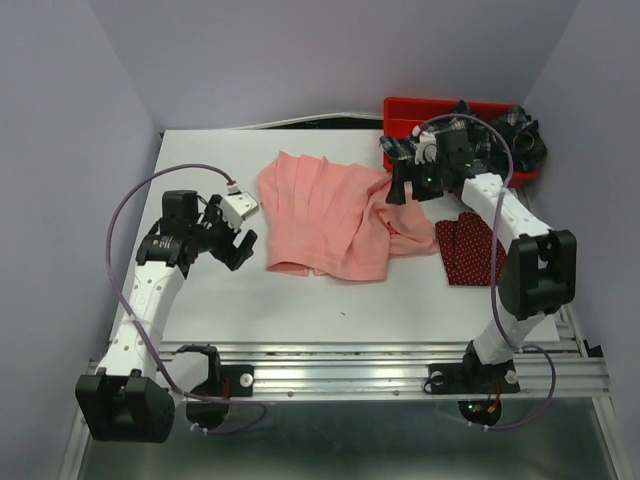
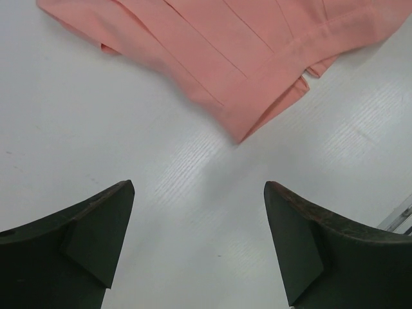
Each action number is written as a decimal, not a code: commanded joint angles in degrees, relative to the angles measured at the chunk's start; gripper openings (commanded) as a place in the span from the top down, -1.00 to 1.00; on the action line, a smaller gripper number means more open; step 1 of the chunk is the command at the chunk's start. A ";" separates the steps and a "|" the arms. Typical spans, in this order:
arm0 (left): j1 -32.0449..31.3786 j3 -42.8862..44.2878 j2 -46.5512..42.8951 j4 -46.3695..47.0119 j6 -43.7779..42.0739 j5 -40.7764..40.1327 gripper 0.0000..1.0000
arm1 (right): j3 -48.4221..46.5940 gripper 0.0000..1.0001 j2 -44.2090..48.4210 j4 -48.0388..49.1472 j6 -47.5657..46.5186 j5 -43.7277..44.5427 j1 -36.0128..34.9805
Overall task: Fold and stack the skirts
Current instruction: Flatten the skirt out
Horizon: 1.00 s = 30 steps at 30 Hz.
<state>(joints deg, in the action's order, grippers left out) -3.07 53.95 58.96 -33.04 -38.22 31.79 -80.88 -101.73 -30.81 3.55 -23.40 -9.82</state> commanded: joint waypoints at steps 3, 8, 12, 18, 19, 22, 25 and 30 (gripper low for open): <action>-1.32 -2.19 3.08 4.29 -1.62 2.04 -0.81 | 1.15 -0.75 11.46 -7.16 -23.31 2.90 -10.54; -2.02 -2.35 4.33 7.88 5.54 5.57 -0.79 | 10.01 -0.55 15.41 -5.68 -27.63 13.80 -21.90; -3.61 -5.25 3.79 8.87 -3.07 0.56 -0.77 | 15.56 -0.46 16.04 -4.44 -28.68 17.24 -21.90; -3.35 -5.44 7.48 7.73 -5.29 3.70 -0.72 | 19.27 -0.42 18.67 2.93 -39.30 13.56 -21.90; -3.17 -5.26 7.57 7.55 -4.16 5.54 -0.72 | 20.23 -0.45 19.11 4.51 -45.15 12.25 -22.43; -2.30 -4.39 7.49 10.86 1.63 8.55 -0.69 | 22.07 -0.51 21.22 10.84 -54.23 8.21 -22.43; 0.87 -2.81 8.27 11.24 5.34 12.15 -0.70 | 23.14 -0.62 20.97 13.93 -66.36 1.70 -24.00; 2.54 -0.78 10.21 11.32 8.86 13.74 -0.70 | 26.29 -0.59 17.63 18.22 -81.93 0.45 -29.53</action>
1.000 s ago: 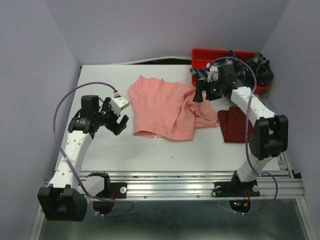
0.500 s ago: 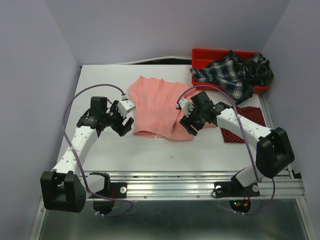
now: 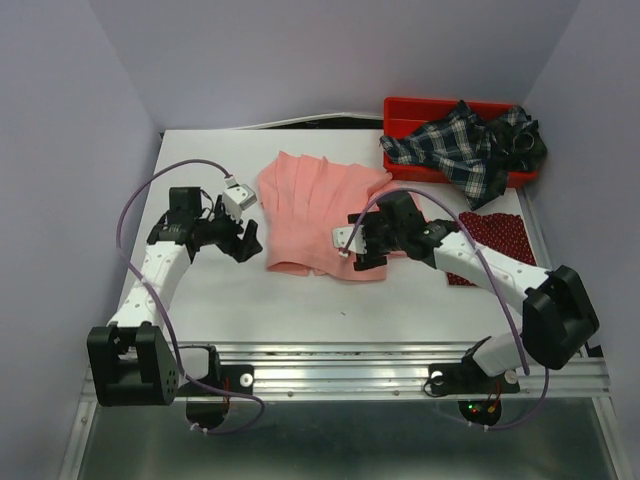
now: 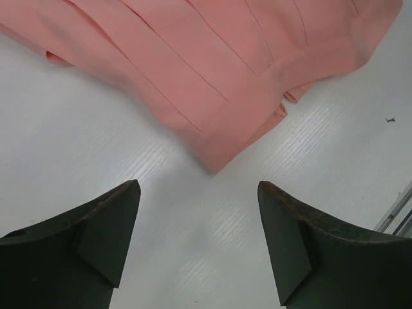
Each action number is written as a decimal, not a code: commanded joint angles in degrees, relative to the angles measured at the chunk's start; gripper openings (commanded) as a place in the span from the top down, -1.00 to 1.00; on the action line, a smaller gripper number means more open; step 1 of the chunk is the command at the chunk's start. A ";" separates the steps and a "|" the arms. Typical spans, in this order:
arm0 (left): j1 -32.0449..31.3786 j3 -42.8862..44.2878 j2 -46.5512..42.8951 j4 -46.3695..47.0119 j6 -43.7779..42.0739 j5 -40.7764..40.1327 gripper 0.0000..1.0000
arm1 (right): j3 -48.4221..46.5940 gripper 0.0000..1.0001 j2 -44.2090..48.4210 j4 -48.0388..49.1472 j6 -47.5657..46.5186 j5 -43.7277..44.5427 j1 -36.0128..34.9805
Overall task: Fold and stack the skirts
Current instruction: Flatten the skirt out
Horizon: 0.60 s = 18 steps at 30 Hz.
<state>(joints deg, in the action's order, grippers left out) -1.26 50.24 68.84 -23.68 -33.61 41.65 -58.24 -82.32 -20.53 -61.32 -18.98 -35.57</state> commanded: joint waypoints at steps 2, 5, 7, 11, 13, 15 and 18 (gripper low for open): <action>3.18 2.94 0.07 3.29 6.09 4.05 -0.70 | 4.71 -0.55 -3.10 10.24 -21.29 -3.17 -5.11; 5.38 3.37 0.07 3.82 7.23 5.37 -0.71 | 3.75 -0.52 -5.21 9.20 -25.15 -2.73 -6.52; 6.00 3.55 0.16 3.82 8.12 6.34 -0.71 | 3.66 -0.52 -6.44 8.93 -29.28 -2.72 -6.53; 6.53 2.67 -0.55 5.22 8.99 6.43 -0.71 | 3.05 -0.49 -8.20 9.37 -33.77 -3.08 -7.58; 6.79 2.32 -0.90 5.22 8.91 6.43 -0.71 | 2.52 -0.45 -9.77 8.58 -35.70 -2.64 -8.20; 7.14 2.15 -1.07 5.22 9.08 6.60 -0.71 | 2.25 -0.42 -10.83 9.02 -38.08 -2.11 -8.72; 7.58 1.88 -1.51 5.92 9.26 6.69 -0.72 | 1.64 -0.39 -13.03 11.39 -39.40 -2.37 -8.72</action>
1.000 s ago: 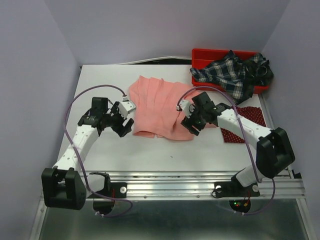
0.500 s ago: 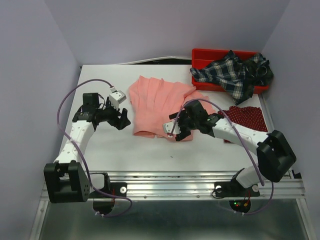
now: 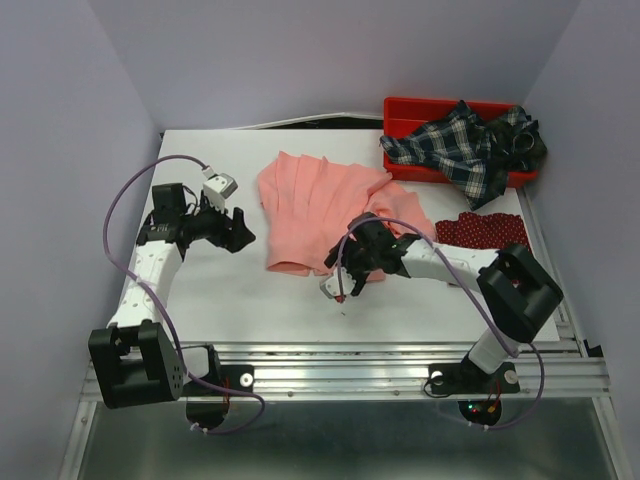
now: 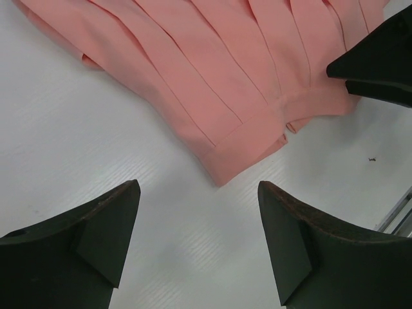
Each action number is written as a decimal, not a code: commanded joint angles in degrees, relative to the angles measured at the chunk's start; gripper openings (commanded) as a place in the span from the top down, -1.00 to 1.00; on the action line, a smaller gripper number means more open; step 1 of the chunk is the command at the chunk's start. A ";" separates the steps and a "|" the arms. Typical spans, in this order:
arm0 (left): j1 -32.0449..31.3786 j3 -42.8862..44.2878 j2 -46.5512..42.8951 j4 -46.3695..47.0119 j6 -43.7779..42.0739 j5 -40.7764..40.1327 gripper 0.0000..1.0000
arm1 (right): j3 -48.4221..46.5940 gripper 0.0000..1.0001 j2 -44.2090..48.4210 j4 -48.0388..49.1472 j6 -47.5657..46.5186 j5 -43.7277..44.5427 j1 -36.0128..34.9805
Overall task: Fold and stack the skirts
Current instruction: Flatten the skirt out
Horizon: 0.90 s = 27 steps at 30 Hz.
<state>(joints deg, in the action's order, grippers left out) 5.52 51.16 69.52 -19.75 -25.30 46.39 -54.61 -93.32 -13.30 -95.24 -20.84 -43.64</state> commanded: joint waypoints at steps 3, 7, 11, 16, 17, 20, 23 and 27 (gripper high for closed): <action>1.07 0.70 -2.28 2.70 1.39 2.04 -0.72 | -4.89 -0.31 -3.80 2.76 -6.00 -1.22 -1.27; 1.42 0.44 -2.63 2.87 1.66 2.65 -0.72 | -8.22 0.14 -5.29 -0.58 -6.80 -1.31 -1.80; 1.69 -0.18 -3.42 2.61 1.22 2.74 -0.72 | -10.78 0.99 -4.07 -1.64 -3.64 -2.62 -1.80; 2.04 -0.44 -4.21 1.73 0.16 2.65 -0.72 | -15.34 0.99 -1.17 -2.52 5.84 -2.45 -1.80; 2.30 -0.44 -4.39 1.56 0.08 3.00 -0.72 | -18.40 0.99 -0.99 -2.43 11.16 -2.36 -1.80; 3.71 -0.53 -5.00 1.73 -0.10 4.40 -0.72 | -25.52 0.99 -1.95 -2.61 21.20 -1.14 -1.80; 6.16 -1.06 -7.02 3.21 0.86 7.21 -0.80 | -37.64 0.99 -5.10 -1.82 38.31 1.85 -1.02; 8.63 -3.25 -9.48 5.77 1.22 9.15 -0.90 | -53.89 0.99 -9.24 -0.51 48.80 10.09 -0.40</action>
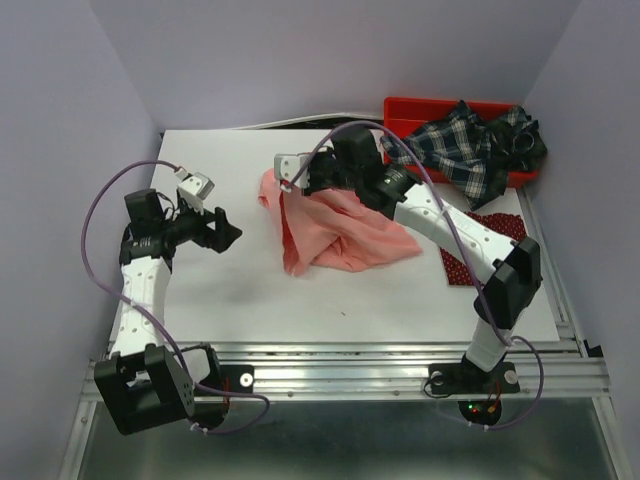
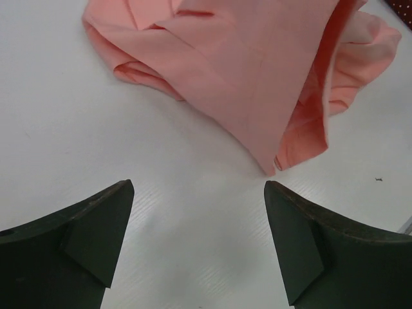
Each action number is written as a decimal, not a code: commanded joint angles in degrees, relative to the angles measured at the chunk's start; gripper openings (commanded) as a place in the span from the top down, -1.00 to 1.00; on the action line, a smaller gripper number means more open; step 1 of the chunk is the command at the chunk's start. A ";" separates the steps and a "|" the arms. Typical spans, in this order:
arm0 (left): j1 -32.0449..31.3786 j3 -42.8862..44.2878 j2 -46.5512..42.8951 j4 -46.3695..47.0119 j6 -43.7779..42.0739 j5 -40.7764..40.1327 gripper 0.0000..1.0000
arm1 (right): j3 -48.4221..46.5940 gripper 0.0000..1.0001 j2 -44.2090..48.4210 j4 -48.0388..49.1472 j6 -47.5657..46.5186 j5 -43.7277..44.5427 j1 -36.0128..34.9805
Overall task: Fold and stack the skirts
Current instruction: Flatten the skirt out
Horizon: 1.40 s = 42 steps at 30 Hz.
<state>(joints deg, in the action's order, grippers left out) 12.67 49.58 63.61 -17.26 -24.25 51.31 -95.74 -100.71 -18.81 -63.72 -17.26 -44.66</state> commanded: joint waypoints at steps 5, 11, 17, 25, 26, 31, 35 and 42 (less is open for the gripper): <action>1.57 -4.58 -5.34 5.47 -4.04 4.15 -0.97 | -17.37 0.99 -2.92 7.11 19.78 11.54 1.15; 1.48 -8.27 -7.19 6.80 -13.88 6.44 -0.97 | -17.37 0.99 -2.39 9.49 20.65 13.83 1.16; 1.48 -8.71 -6.05 7.76 -23.47 3.36 -0.97 | -16.49 0.99 -1.95 10.37 21.36 11.81 1.16; 1.48 -3.19 1.67 11.63 -28.92 0.64 -0.97 | -15.70 0.99 -1.25 9.58 21.18 10.93 1.16; 1.48 -1.96 4.82 11.28 -29.36 0.55 -0.97 | -15.53 0.99 -1.25 9.49 21.27 10.93 1.16; 1.40 6.56 13.63 6.09 -36.13 3.09 -0.97 | -14.65 0.99 -0.28 9.49 21.27 11.02 1.16; -0.62 9.65 17.68 5.04 -38.32 4.77 -0.97 | -14.03 0.99 0.16 9.75 21.10 10.58 1.16; -6.42 15.79 27.08 2.05 -40.87 4.41 -0.95 | -13.42 0.99 0.51 9.76 21.01 11.37 1.16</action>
<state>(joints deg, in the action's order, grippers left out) 8.27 61.01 87.79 -12.49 -62.15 53.84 -109.65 -103.83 -14.92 -43.22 -6.07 -43.57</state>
